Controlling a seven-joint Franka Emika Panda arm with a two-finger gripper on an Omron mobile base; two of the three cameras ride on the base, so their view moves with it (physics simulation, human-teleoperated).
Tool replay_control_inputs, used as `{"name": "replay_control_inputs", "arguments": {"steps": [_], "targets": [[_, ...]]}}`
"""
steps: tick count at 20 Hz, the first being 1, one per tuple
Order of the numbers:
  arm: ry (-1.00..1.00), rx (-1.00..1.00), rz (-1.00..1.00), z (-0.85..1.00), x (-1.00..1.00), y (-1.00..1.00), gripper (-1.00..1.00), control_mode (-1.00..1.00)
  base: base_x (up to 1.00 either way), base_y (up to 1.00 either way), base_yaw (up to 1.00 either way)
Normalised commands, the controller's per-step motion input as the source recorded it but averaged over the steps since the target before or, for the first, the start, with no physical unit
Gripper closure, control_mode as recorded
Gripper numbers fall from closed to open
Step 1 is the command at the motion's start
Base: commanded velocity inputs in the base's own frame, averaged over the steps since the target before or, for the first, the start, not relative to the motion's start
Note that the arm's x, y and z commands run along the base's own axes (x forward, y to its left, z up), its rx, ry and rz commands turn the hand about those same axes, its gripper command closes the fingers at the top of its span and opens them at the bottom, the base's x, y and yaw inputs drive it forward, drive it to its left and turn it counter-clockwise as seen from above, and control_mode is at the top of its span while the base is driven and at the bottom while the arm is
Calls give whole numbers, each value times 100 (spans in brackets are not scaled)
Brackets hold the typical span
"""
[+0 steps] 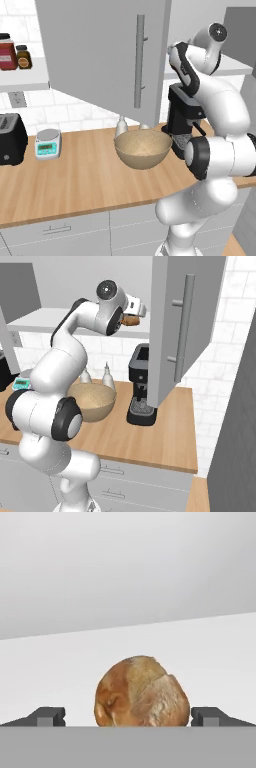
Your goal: Open the cabinet, pick up the bread from the cabinet and place it in the basket. Then move the basket to the dining counter.
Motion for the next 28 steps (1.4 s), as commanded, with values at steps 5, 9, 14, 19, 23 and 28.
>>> {"name": "replay_control_inputs", "arguments": {"steps": [5,9,14,19,23,28], "targets": [[-1,-5,-1,-2,37,0,-100,-100,0,0,0],[0,-8,-4,-5,24,-2,-100,-100,0,0,0],[1,-9,-7,-28,15,-6,-100,-100,0,0,0],[3,-7,-9,-49,4,-7,-100,-100,0,0,0],[2,-6,-10,-54,14,0,100,-100,0,0,0],[4,-2,-10,-38,11,-14,100,-100,0,0,0]]}}
